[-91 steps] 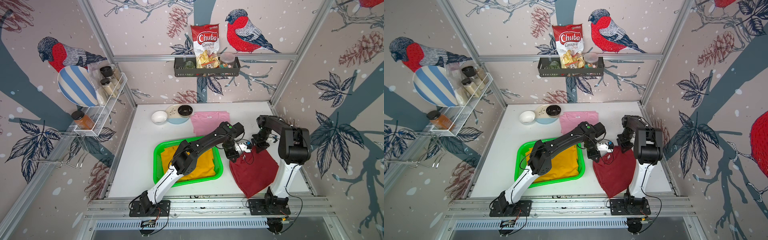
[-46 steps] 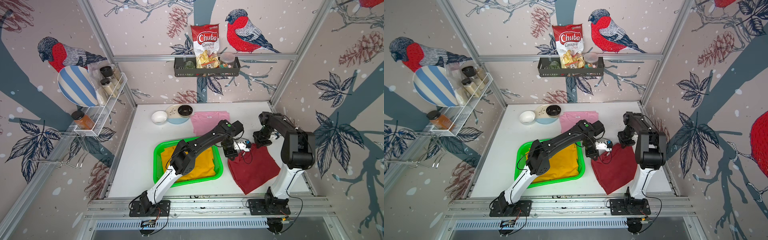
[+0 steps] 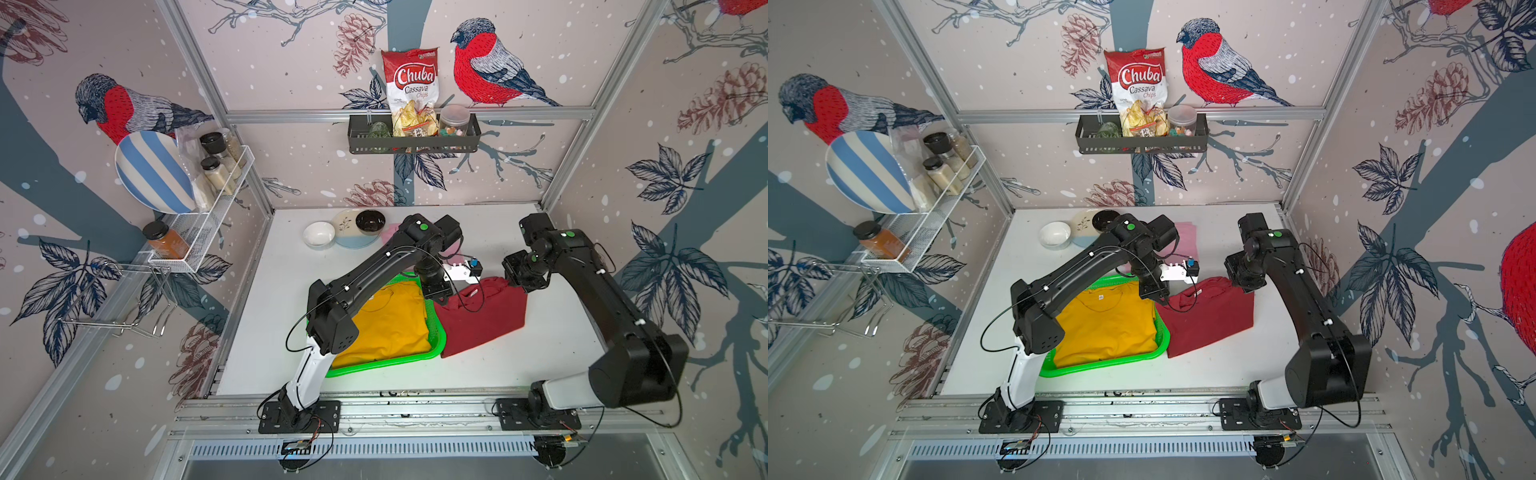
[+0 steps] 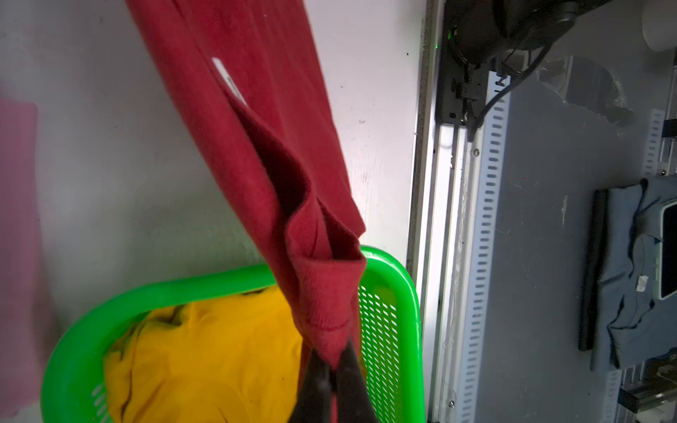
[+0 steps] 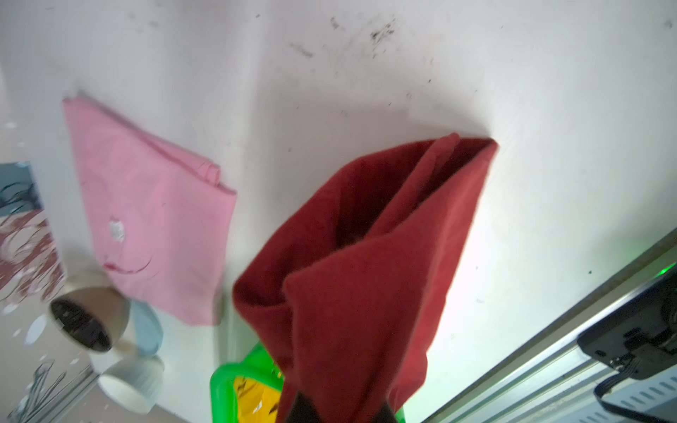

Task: Put the folded t-shirts into the basket
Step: Pick up the T-shirt from the center of the board, then move the bin to the center of the board.

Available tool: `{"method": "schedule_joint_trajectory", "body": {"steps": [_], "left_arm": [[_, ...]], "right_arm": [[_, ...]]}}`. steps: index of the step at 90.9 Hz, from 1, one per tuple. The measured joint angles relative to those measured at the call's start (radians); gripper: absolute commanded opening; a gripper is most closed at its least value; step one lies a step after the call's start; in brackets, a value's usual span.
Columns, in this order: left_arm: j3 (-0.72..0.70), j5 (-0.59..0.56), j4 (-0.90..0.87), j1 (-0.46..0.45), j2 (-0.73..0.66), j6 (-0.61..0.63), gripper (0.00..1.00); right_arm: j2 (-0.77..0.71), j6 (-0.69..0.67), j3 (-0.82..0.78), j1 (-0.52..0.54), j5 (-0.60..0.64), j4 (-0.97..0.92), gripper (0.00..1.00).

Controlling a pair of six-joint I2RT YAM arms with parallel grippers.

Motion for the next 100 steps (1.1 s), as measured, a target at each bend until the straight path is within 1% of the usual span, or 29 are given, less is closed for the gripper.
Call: {"method": "schedule_joint_trajectory", "body": {"steps": [12, 25, 38, 49, 57, 64, 77, 83, 88, 100], "left_arm": [[-0.012, 0.01, -0.066, 0.001, -0.115, 0.0, 0.0], [-0.067, 0.05, -0.091, 0.001, -0.227, -0.013, 0.0], [-0.09, 0.079, -0.091, 0.001, -0.302, -0.035, 0.0], [-0.141, 0.085, -0.092, 0.001, -0.378, -0.038, 0.0], [-0.198, 0.076, -0.092, 0.001, -0.443, -0.043, 0.0], [-0.254, 0.043, -0.092, 0.012, -0.502, -0.056, 0.0], [-0.378, -0.034, -0.092, 0.092, -0.607, -0.061, 0.0], [-0.443, -0.064, -0.092, 0.143, -0.653, -0.06, 0.0], [-0.504, -0.079, -0.092, 0.185, -0.69, -0.06, 0.0], [-0.645, -0.113, -0.092, 0.269, -0.761, -0.048, 0.0]], "right_arm": [[-0.084, 0.077, 0.114, 0.138, 0.053, -0.06, 0.01], [-0.131, 0.158, 0.208, 0.249, 0.132, -0.142, 0.01], [-0.196, 0.243, 0.248, 0.359, 0.216, -0.202, 0.0], [-0.219, 0.328, 0.255, 0.508, 0.291, -0.223, 0.0], [-0.2, 0.39, 0.259, 0.61, 0.332, -0.226, 0.0], [-0.172, 0.443, 0.254, 0.699, 0.364, -0.214, 0.0], [-0.109, 0.541, 0.188, 0.829, 0.388, -0.116, 0.0], [-0.053, 0.572, 0.18, 0.871, 0.387, -0.066, 0.0], [-0.001, 0.593, 0.186, 0.898, 0.385, -0.029, 0.02], [0.111, 0.602, 0.198, 0.908, 0.351, 0.041, 0.03]]}}
